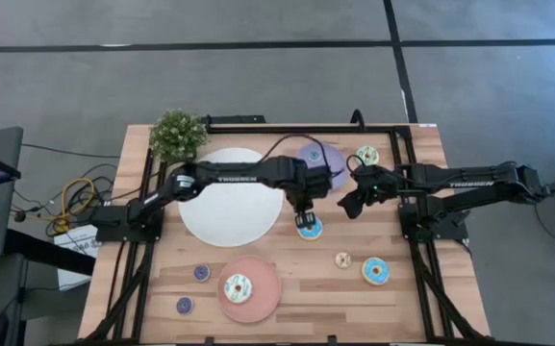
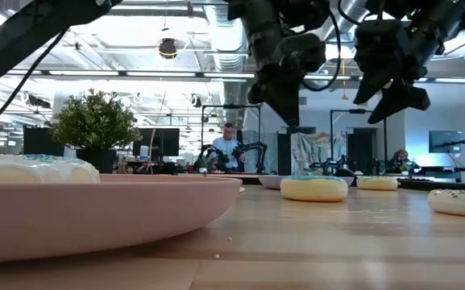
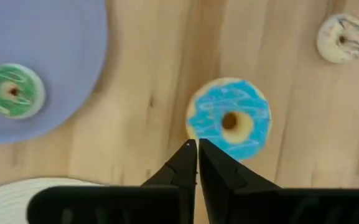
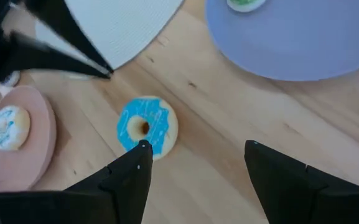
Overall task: Pick & Place donuts
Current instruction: Put the large blue donut on the pink plate
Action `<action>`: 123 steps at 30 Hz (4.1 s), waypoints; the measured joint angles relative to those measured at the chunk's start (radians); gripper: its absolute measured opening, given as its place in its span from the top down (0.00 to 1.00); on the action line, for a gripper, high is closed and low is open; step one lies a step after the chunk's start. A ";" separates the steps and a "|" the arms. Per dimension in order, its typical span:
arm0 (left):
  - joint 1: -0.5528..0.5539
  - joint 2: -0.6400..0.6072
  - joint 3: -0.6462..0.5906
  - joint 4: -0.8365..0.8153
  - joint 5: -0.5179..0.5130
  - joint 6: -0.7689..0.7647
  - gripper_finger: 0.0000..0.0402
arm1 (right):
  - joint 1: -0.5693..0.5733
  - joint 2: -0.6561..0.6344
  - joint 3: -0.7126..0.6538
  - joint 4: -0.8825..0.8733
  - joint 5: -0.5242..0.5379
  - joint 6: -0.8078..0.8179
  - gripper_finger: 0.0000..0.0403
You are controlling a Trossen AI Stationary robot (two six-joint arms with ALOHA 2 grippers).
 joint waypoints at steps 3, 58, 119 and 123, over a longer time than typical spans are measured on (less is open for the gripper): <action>-0.020 -0.027 -0.069 0.033 0.001 0.000 0.99 | 0.015 0.000 0.000 0.011 0.002 0.006 0.39; -0.269 -1.669 -1.882 0.935 -0.127 -0.321 1.00 | 0.174 0.911 0.566 -0.248 0.018 0.205 0.31; -0.269 -1.669 -1.881 0.932 -0.314 -0.455 1.00 | 0.056 0.808 0.340 0.057 -0.085 -0.049 0.47; -0.269 -1.669 -1.881 0.932 -0.314 -0.456 1.00 | 0.056 0.808 0.340 0.057 -0.085 -0.049 0.56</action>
